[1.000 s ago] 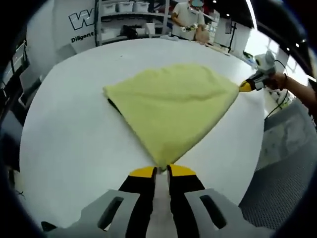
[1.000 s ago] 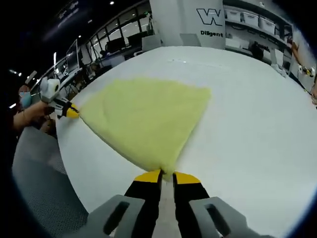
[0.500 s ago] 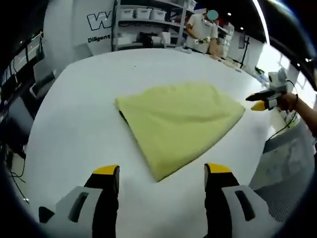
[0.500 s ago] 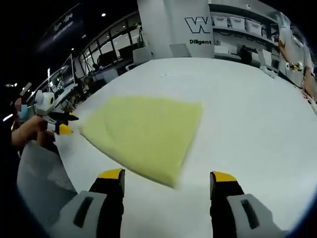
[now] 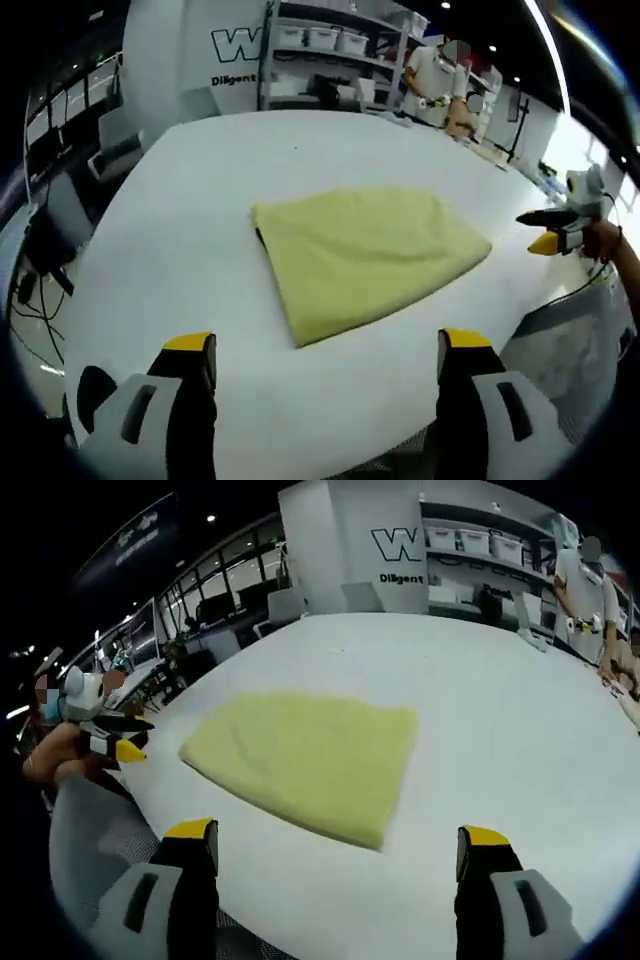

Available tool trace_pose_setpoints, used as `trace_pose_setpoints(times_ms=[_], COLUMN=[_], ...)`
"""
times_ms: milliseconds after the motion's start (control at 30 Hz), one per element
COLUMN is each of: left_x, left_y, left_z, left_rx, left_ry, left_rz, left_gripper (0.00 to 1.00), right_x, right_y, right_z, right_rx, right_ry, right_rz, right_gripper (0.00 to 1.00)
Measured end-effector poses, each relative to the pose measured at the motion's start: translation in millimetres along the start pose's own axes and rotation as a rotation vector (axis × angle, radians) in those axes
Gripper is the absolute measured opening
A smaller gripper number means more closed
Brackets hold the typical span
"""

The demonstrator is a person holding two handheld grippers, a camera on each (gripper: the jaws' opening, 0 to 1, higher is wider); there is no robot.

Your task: Fold the garment on the visible template until the final outline fits inside the template.

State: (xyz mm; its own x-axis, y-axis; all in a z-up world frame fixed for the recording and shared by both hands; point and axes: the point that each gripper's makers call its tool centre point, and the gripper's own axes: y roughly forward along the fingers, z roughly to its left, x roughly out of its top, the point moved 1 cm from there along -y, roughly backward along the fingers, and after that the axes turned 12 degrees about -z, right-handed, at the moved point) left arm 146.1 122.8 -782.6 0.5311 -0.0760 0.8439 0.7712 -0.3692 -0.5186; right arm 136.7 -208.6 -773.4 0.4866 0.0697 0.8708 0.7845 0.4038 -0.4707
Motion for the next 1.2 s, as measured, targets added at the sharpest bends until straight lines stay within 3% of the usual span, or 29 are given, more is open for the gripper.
trace_pose_setpoints(times_ms=[300, 467, 633, 1200], left_x=[7.2, 0.8, -3.1, -12.0], left_y=[-13.4, -16.6, -16.6, -15.6], left_z=[-16.5, -11.3, -12.7, -13.5], left_rx=[-0.014, 0.019, 0.012, 0.026], left_ry=[-0.039, 0.009, -0.027, -0.022], left_rz=[-0.066, -0.037, -0.043, -0.025], left_gripper=[0.92, 0.93, 0.93, 0.92], right_x=[2.1, 2.0, 3.9, 1.7], right_y=[-14.2, -18.6, -18.8, -18.9], right_z=[18.6, 18.6, 20.6, 18.6], right_rx=[0.042, 0.045, 0.050, 0.049], right_ry=[-0.033, -0.041, -0.034, -0.055], right_rz=[-0.025, -0.037, -0.048, -0.044], right_gripper=[0.99, 0.99, 0.99, 0.99])
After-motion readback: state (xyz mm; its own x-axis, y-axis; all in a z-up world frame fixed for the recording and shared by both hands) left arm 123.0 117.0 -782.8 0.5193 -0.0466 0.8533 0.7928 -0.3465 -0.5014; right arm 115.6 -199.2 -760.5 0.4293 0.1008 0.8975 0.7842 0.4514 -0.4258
